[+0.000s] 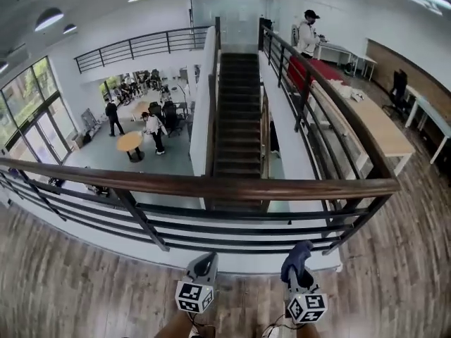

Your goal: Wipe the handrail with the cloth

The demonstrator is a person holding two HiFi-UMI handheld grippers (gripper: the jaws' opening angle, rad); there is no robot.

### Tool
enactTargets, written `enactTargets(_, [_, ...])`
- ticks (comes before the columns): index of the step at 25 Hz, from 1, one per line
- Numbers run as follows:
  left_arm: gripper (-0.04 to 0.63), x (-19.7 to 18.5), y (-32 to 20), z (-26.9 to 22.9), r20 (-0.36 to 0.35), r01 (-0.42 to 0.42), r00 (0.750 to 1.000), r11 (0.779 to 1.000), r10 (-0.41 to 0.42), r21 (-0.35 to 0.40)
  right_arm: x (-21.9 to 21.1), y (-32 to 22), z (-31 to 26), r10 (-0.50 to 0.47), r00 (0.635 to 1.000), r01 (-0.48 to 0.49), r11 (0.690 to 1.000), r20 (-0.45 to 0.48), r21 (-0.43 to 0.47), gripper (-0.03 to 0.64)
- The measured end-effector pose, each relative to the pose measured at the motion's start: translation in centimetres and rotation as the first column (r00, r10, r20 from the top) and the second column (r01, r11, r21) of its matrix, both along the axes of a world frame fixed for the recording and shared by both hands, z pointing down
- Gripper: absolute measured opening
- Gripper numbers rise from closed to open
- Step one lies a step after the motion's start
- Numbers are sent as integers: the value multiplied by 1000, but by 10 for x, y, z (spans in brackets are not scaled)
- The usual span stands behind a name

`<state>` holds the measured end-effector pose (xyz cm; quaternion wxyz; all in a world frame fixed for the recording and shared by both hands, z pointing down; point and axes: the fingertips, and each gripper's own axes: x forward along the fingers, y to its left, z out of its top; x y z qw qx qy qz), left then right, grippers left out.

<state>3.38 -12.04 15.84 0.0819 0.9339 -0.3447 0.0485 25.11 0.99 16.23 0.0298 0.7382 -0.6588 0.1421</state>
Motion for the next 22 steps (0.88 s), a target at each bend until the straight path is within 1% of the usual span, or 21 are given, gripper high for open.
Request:
enactTargets(2, [3,-17,16,-32,13,13,1000,1000,-13,29,-18,11,-33,-27,997,28,1000,-66,14,80])
enactTargets(4, [3,-34,31,-58,13,12,1000,999,-13,47,-39,19,-56,-38,994,40,999,-101,22,80])
enactTargets(7, [3,-53,46,-89,-44,27,999,998,-25,49,-69,35,-83,-34,993,39,998,-115,45,80])
enactTargets(9, [3,-59,52,-96,-51,54,997,997,-51,60,-82,43,-91,-52,987,61,997,-152,56,80])
enactTargets(12, [3,-63,59,-99,-29,72,997,995,-70,74,-95,34,-98,-98,977,114,991,-191,75,80])
enactTargets(16, [3,-67,61,-108,-72,101,993,993,-96,67,-104,17,-110,-128,964,156,982,-235,104,80])
enactTargets(18, [3,-66,63,-112,-80,100,992,993,-95,68,-106,15,-113,-129,959,161,981,-254,110,80])
enactTargets(22, [3,-64,65,-116,-78,87,994,993,-81,74,-106,15,-115,-107,962,140,983,-253,117,80])
